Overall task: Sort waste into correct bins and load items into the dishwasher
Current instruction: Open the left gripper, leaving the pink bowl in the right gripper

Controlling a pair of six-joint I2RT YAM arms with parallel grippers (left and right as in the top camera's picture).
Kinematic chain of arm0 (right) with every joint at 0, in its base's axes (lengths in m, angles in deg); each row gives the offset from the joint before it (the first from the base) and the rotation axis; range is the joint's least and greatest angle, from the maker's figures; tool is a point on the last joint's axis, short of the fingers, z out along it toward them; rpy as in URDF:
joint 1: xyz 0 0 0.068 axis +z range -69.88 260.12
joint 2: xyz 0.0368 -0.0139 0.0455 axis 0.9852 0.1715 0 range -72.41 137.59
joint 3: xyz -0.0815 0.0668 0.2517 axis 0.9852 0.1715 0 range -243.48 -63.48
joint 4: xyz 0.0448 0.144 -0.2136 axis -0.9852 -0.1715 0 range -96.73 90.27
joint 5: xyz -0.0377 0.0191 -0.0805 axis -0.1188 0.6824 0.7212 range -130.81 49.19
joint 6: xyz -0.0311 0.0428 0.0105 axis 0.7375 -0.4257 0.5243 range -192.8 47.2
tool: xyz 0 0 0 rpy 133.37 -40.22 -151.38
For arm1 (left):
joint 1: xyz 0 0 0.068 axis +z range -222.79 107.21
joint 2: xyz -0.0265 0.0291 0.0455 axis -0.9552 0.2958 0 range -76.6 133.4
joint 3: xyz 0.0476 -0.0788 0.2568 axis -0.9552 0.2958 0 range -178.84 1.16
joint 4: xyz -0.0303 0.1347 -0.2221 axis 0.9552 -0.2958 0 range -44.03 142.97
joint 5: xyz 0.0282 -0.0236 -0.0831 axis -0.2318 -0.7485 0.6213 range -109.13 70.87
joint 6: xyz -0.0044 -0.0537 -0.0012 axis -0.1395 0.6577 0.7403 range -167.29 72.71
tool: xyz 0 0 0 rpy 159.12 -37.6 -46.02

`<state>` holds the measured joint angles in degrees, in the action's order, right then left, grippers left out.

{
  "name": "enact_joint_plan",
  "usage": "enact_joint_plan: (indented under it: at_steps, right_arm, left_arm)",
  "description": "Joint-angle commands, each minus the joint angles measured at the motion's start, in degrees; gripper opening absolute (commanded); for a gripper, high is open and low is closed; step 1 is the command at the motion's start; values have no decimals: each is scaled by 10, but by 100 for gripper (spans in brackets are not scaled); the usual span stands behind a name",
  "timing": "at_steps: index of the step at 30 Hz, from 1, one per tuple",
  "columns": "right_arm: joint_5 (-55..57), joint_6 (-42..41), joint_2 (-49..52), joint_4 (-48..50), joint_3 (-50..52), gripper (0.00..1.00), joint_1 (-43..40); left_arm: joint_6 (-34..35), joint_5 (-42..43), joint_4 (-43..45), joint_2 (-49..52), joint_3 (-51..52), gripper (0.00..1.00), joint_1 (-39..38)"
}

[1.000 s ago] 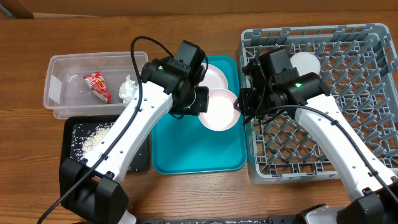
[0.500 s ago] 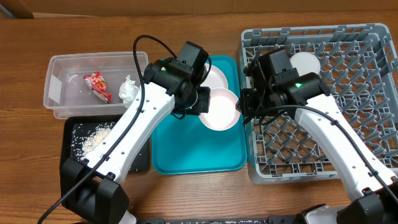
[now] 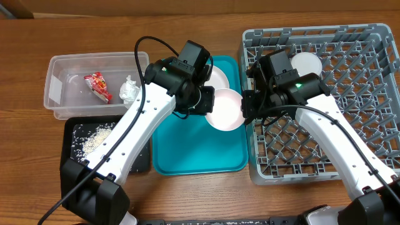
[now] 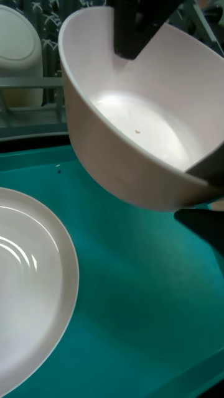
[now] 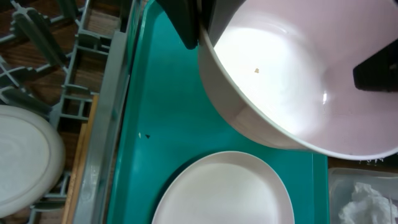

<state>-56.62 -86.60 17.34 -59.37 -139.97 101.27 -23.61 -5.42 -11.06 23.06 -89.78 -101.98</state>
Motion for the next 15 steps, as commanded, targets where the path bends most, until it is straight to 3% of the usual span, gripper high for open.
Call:
enact_joint_plan:
  at_steps: [1, 6, 10, 15]
  right_arm:
    - [28, -18, -3, 4, -3, 4, 4]
    - [89, -28, -3, 11, -3, 4, 4]
    - [191, -28, -3, 18, -5, 4, 1]
    - [416, -28, -4, -5, -26, 4, -9]
  left_arm:
    - [-3, 14, 4, 0, -11, 30, -1]
    - [-4, 16, 6, 0, -14, 46, 2]
    - [-20, 64, -8, 0, -38, 49, 19]
    - [-30, 90, -35, 0, -70, 49, 42]
